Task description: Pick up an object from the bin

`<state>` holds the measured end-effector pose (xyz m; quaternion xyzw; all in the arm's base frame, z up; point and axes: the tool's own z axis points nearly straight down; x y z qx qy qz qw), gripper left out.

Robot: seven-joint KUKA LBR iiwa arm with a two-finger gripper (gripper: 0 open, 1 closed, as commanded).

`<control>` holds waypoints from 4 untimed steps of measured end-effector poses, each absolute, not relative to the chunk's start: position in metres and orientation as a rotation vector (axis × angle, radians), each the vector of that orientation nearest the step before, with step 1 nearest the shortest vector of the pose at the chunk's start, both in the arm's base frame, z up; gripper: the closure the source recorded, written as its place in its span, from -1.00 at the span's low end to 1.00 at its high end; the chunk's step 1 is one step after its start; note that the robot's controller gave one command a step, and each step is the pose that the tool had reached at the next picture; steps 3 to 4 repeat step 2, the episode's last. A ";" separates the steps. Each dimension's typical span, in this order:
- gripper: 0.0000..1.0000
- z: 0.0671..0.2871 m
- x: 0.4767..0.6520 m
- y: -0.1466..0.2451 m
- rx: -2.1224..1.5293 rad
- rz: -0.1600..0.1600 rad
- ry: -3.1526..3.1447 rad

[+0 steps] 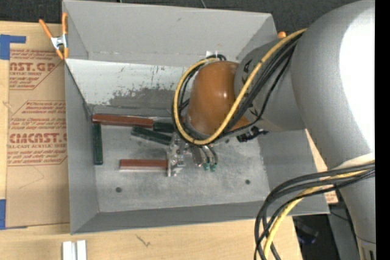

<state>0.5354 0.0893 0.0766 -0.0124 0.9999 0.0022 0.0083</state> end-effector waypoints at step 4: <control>1.00 0.272 0.523 0.113 -0.101 0.003 3.132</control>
Offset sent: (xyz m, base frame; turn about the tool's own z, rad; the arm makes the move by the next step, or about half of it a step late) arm -0.0134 0.0230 0.1910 -0.0382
